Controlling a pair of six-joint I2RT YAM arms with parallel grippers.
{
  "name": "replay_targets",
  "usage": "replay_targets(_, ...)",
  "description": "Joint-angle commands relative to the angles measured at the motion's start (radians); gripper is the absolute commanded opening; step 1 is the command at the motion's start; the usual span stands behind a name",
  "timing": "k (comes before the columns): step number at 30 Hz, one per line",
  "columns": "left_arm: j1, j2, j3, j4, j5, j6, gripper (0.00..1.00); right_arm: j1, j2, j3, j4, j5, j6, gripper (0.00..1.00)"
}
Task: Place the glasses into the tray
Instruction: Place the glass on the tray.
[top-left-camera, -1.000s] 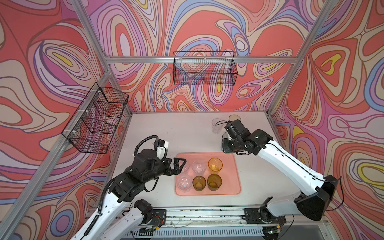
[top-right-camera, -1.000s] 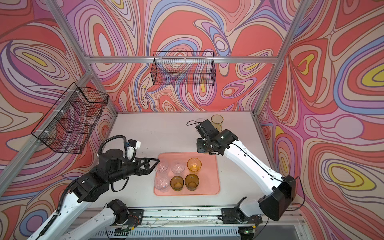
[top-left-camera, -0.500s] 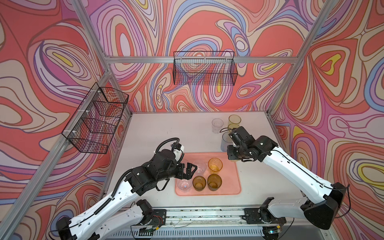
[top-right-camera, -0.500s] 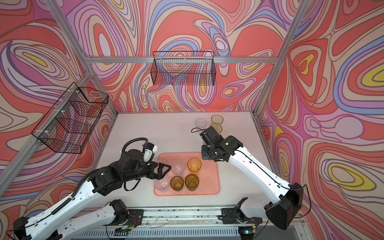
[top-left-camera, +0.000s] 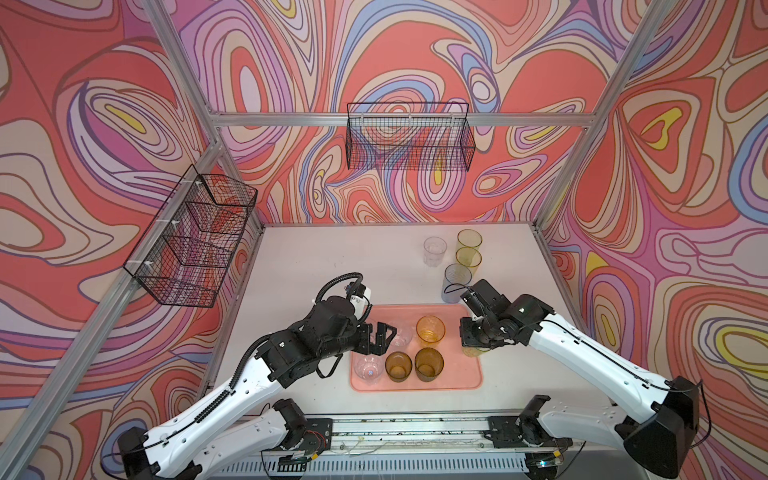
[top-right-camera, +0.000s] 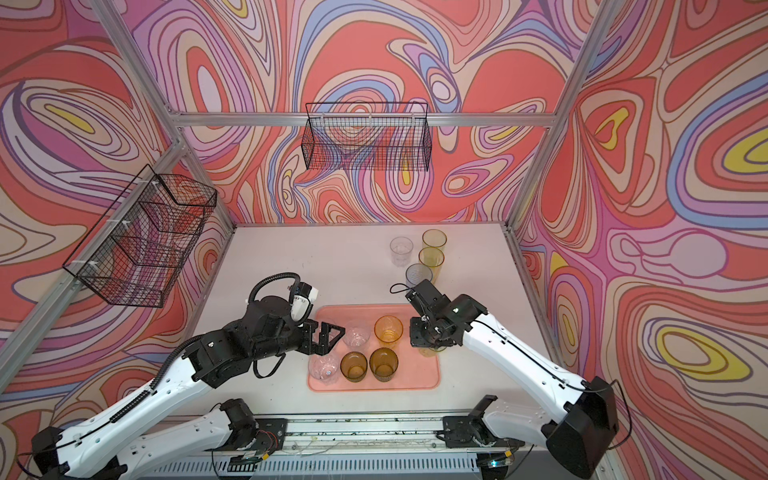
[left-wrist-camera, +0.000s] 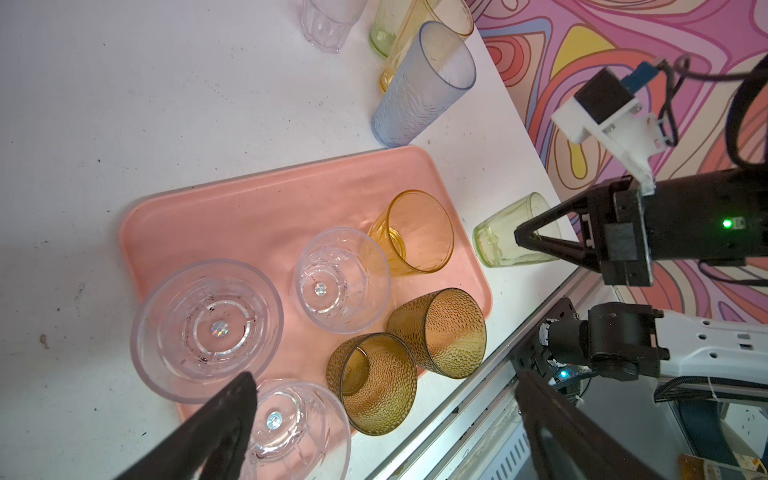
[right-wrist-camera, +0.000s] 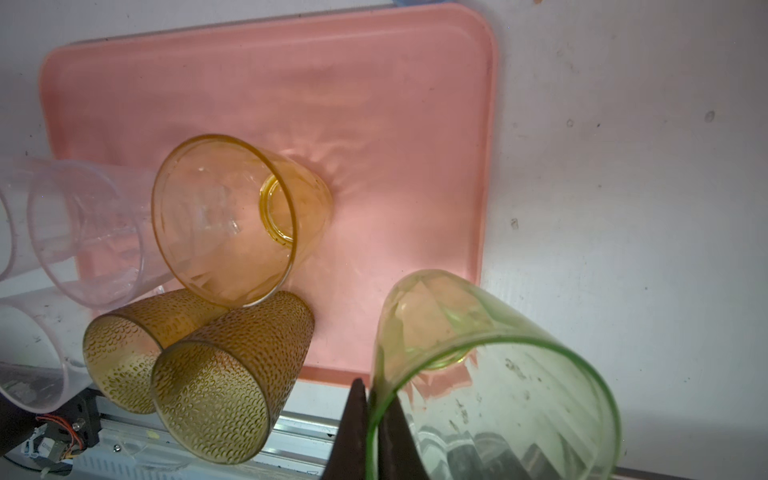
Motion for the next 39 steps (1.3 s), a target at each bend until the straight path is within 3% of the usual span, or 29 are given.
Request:
replay_targets(1,-0.002,-0.003,0.029,0.019,-0.036,0.014,1.00,0.018,-0.030,-0.033,0.026,-0.022,0.049,0.00)
replay_targets(19,-0.002,-0.006,0.028,0.005,-0.078,0.026,1.00,0.155,0.057,-0.142,0.175,-0.046,0.161,0.00)
replay_targets(34,-0.002,0.009,0.034,-0.002,-0.092,0.029,1.00,0.170,0.154,-0.147,0.205,-0.038,0.160,0.00)
replay_targets(39,-0.002,0.012,0.036,-0.006,-0.093,0.032,1.00,0.172,0.159,-0.130,0.188,-0.024,0.158,0.13)
